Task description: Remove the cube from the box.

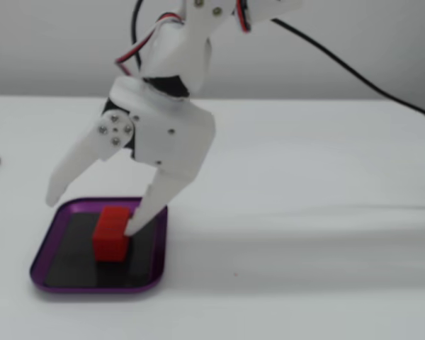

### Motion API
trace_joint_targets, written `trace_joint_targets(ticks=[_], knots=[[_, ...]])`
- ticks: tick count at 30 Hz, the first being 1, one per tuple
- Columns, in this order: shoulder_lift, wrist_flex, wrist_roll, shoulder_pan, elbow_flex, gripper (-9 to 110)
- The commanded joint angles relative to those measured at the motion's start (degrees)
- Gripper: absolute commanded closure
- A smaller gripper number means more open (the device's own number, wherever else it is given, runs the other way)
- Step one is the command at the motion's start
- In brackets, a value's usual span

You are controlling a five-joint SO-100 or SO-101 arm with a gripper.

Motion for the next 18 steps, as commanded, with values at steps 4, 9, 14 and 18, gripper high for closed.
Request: trace_joint_targets(ticks=[4,9,14,18], knots=[[0.4,-4.1,0.1,2.9,3.0,75],[0.4,-4.8,-0.5,3.0,4.2,75],[0.4,-4.8,-0.5,3.0,4.2,76],[0.4,-4.8,-0.6,2.9,4.2,76]])
